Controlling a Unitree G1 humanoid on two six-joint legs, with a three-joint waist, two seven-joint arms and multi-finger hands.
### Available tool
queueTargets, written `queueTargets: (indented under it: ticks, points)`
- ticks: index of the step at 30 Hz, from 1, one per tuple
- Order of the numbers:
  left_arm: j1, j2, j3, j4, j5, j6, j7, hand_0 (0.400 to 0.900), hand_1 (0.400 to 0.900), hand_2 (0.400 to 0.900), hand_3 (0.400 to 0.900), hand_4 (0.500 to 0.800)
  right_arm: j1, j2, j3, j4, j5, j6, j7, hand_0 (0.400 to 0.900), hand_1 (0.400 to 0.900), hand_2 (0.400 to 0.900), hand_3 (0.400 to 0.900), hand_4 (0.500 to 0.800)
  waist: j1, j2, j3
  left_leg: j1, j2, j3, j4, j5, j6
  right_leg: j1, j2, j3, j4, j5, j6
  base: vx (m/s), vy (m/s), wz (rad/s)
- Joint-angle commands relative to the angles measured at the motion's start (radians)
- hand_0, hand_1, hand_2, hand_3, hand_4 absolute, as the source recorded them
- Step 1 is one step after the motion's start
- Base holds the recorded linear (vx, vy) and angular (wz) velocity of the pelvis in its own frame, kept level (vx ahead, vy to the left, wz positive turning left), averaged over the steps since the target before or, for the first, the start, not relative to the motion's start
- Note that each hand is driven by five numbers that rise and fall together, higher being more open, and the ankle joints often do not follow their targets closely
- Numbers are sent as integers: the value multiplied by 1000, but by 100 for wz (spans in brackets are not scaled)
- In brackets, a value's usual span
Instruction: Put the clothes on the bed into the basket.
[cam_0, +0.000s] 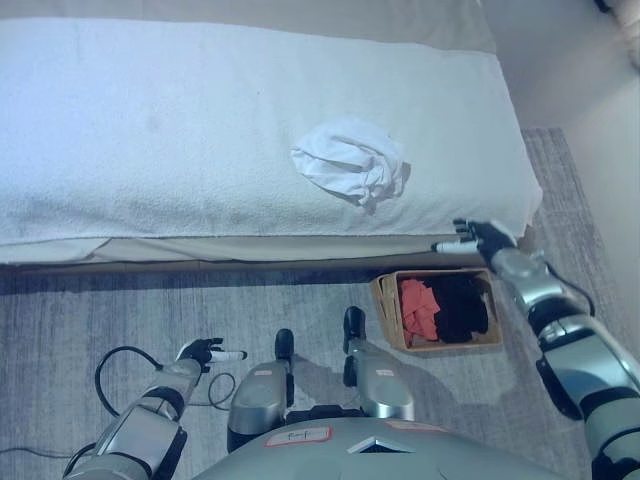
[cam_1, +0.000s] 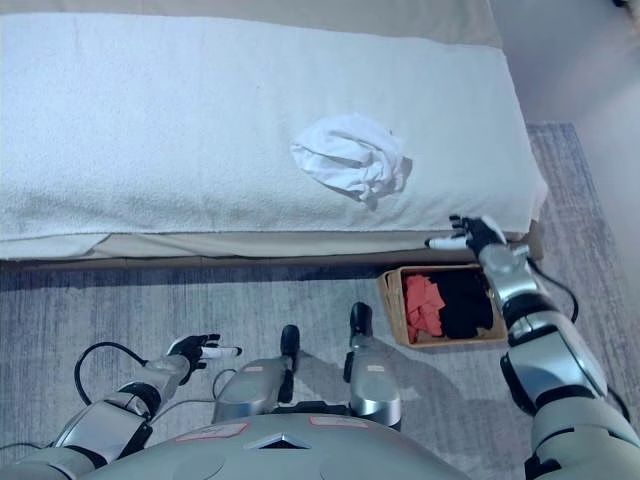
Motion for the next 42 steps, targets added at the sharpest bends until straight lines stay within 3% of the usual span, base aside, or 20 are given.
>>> queueTargets:
  ticks: [1, 6, 9, 16, 24, 35, 42]
  points:
    - [32, -22, 3, -1, -8, -26, -11, 900, 900, 900, 900, 800, -230, -129, 77, 8, -54, -45, -50, 900, 900, 900, 900, 800, 12, 26, -72, 10, 58, -63, 40, -125, -121, -9, 22, 2, 44, 61, -16, 366, -291, 53]
    - [55, -41, -18, -2, -6, -24, -19, 900, 900, 900, 900, 800, -431, -141, 188, 56, -90, -38, -53, 900, 900, 900, 900, 800, 13, 67, -100, 5, 86, -80, 29, -114, -145, 12, 36, -28, 24, 34, -37, 137, -172, 23]
    - [57, -51, -42, 3, -23, -23, -13, 900, 900, 900, 900, 800, -600, -109, 275, 151, -121, -34, -68, 900, 900, 900, 900, 800, 27, 99, -97, -13, 103, -86, 1, -83, -160, 10, 46, -45, 8, 22, -51, 59, -142, 13]
    - [76, -58, -86, -16, -51, -26, 0, 900, 900, 900, 900, 800, -750, -34, 359, 270, -171, -22, -89, 900, 900, 900, 900, 800, 55, 152, -56, -69, 107, -98, -23, -45, -170, -33, 46, -62, 8, 14, -61, -7, -81, 9]
    - [89, -56, -144, -86, -54, -35, -1, 900, 900, 900, 900, 800, -788, -28, 358, 329, -171, -21, -123, 900, 900, 900, 900, 800, 90, 221, 13, -133, 84, -122, -23, -15, -171, -83, 29, -75, 28, 10, -65, -11, -11, 17]
    - [91, -53, -192, -140, -37, -39, -4, 900, 900, 900, 900, 800, -757, -43, 334, 350, -152, -18, -126, 900, 900, 900, 900, 800, 112, 258, 63, -183, 61, -161, -29, 4, -168, -103, 10, -94, 25, 8, -62, 21, 16, 16]
    - [105, -44, -211, -177, -32, -43, -6, 900, 900, 900, 900, 800, -777, -107, 331, 372, -146, -20, -142, 900, 900, 900, 900, 800, 133, 304, 101, -207, 53, -187, -39, 22, -173, -135, 0, -108, 74, -17, -68, 12, 2, 22]
